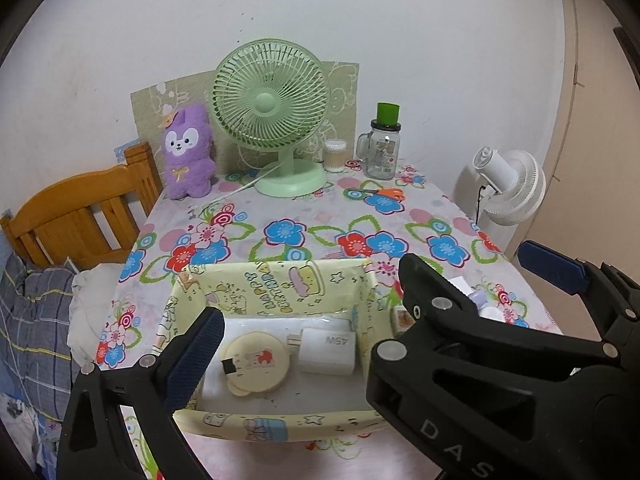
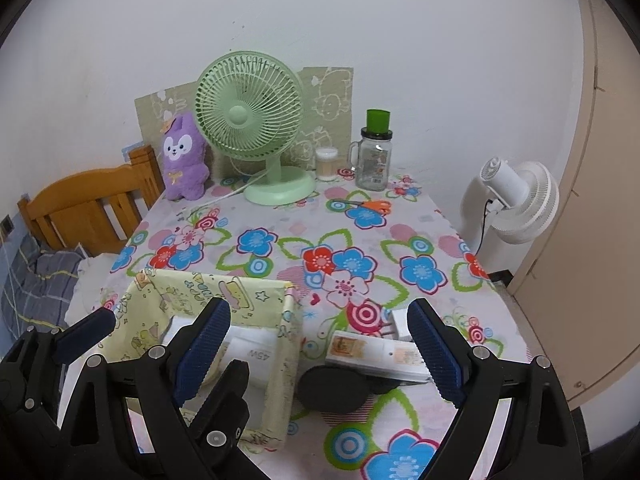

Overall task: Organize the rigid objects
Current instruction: 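Withdraw both tools from the basket toward the remaining items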

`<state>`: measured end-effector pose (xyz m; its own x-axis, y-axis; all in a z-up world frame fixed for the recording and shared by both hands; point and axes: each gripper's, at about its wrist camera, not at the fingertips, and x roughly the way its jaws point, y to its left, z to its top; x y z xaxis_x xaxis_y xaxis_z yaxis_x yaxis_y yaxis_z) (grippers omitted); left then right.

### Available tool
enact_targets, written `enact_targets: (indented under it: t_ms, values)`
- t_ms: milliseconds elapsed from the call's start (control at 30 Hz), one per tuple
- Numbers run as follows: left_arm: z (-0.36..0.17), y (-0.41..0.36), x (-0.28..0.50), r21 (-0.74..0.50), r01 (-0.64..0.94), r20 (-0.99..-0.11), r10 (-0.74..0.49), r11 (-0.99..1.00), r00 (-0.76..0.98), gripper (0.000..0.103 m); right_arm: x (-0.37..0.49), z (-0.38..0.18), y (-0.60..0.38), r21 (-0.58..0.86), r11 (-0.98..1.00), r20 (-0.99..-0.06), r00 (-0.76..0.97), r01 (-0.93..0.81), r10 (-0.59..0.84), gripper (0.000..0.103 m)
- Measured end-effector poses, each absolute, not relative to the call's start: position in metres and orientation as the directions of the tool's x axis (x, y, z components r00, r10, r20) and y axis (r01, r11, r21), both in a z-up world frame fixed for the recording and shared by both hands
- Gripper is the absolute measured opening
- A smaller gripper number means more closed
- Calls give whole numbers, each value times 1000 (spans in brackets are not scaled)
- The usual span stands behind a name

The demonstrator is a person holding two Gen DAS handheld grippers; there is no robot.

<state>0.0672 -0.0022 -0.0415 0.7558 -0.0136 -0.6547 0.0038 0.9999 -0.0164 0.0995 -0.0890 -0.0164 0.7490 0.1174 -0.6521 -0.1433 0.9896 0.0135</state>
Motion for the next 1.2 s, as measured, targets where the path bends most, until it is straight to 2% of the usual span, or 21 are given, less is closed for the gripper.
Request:
enact_targets:
  t_ms: [833, 1200]
  values:
    - [-33, -54, 64, -18, 53, -630, -52, 998, 775, 101, 91, -7, -144, 16, 996, -641, 763, -91, 81, 92]
    - [-40, -86, 68, -30, 99, -634, -95, 995, 768, 98, 91, -13, -173, 5, 998, -646, 761, -63, 51, 92]
